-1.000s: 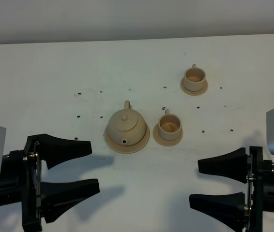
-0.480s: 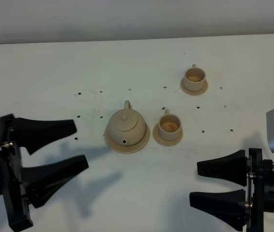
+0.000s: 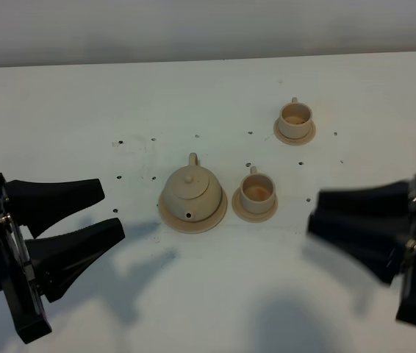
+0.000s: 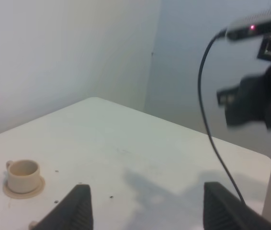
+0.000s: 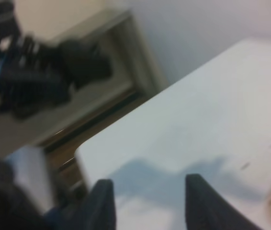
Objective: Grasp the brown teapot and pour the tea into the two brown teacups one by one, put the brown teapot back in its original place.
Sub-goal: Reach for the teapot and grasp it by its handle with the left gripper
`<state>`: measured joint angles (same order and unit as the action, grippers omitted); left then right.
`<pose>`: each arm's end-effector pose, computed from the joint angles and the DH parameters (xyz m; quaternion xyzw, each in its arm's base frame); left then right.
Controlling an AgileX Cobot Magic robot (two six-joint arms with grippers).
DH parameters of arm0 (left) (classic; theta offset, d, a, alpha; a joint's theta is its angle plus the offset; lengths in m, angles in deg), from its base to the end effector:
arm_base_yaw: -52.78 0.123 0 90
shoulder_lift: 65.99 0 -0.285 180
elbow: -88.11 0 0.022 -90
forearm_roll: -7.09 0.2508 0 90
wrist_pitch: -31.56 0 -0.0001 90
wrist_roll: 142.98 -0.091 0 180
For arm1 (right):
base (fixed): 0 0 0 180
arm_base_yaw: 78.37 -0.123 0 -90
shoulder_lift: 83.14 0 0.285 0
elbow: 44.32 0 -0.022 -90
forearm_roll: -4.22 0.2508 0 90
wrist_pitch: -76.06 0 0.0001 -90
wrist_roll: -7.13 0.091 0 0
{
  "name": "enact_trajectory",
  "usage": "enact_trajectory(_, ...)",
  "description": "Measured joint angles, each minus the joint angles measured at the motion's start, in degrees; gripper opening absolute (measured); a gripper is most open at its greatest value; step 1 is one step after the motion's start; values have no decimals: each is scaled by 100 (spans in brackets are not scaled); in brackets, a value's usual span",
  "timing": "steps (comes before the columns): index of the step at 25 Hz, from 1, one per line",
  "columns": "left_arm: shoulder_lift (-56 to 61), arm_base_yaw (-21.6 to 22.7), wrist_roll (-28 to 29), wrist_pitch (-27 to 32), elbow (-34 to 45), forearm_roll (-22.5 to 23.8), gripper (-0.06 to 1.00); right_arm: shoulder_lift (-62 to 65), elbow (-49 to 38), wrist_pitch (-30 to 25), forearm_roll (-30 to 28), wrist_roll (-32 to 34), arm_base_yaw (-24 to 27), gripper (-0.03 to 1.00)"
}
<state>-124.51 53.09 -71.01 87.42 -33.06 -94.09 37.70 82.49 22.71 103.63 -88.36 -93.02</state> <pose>0.1364 -0.0732 0.2599 0.2789 0.6927 -0.3582 0.5604 0.1259 0.1074 0.2831 -0.3110 0.6753 0.4532 0.4917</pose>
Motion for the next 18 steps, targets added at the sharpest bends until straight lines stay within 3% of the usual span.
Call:
enact_trajectory(4,0,0,55,0,0,6,48,936,30,1276,-295,740,0,18)
enact_trajectory(7,0,0,107,0,0,6,47,1535,36,1807,-989,1692,0,10)
enact_trajectory(11,0,0,246,0,0,9,47,2117,36,1917,-2122,3049,0,3)
enact_trajectory(18,0,0,592,0,0,9,42,2839,58,1971,-3889,5103,0,3)
